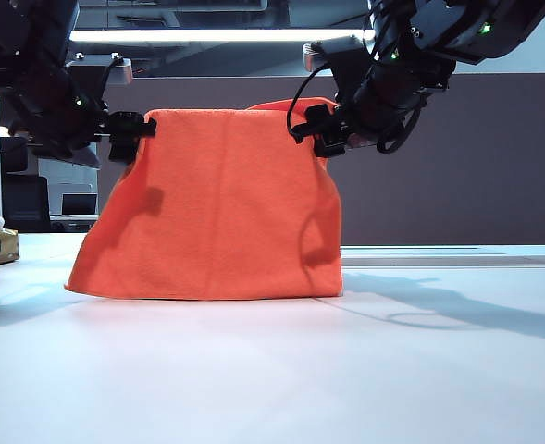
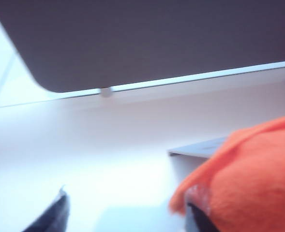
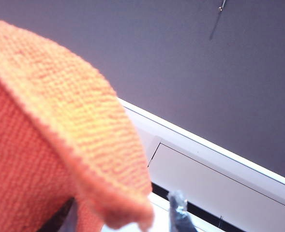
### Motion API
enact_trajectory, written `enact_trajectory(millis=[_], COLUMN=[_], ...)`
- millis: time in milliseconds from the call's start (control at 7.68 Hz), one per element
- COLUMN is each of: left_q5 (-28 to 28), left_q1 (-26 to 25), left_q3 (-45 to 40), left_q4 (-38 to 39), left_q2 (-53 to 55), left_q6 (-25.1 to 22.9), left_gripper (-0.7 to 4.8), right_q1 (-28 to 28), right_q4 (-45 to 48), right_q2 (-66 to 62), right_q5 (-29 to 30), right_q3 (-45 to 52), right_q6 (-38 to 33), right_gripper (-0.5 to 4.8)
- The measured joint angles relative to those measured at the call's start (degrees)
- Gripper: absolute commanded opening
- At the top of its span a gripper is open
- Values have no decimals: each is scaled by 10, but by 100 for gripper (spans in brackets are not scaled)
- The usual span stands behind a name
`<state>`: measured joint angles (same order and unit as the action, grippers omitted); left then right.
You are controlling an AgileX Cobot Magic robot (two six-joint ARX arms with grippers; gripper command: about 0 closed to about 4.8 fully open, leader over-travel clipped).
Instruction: Pick up the cloth from the table and use it to cover the mirror.
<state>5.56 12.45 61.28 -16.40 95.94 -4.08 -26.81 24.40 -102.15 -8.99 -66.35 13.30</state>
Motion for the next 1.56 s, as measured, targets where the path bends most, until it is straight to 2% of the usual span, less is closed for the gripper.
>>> enact_trajectory(millis=[261, 391, 521, 651, 782, 912, 1042, 1172, 1303, 1433, 1563], left_q5=[82, 86, 86, 86, 86, 86, 86, 86, 76, 51, 15], left_q1=[0, -2, -2, -2, -2, -2, -2, -2, -2, -2, -1], left_q3=[0, 0, 0, 0, 0, 0, 0, 0, 0, 0, 0], left_q4=[12, 11, 13, 28, 30, 69, 124, 147, 172, 179, 290], left_q2=[-13, -43, -55, -55, -55, -103, -145, -163, -196, -215, -313], left_q6=[-2, -2, -2, -2, -2, 16, 28, 29, 33, 33, 35], left_gripper=[310, 310, 310, 309, 295, 175, 37, -5, -5, -5, -5], right_q1=[0, 0, 0, 0, 0, 0, 0, 0, 0, 0, 0], right_q4=[1, -9, -50, -125, -134, -206, -259, -261, -269, -268, -316], right_q2=[0, 25, 60, 60, 67, 132, 162, 175, 200, 218, 316], right_q5=[-8, -16, -16, -16, -16, -15, -18, -25, -33, -40, -45], right_q3=[0, 0, 0, 0, 0, 0, 0, 0, 0, 0, 0], right_q6=[0, 0, 0, -14, -15, -26, -30, -33, -40, -41, -43], right_gripper=[244, 244, 285, 285, 285, 282, 235, 112, 16, -6, -6])
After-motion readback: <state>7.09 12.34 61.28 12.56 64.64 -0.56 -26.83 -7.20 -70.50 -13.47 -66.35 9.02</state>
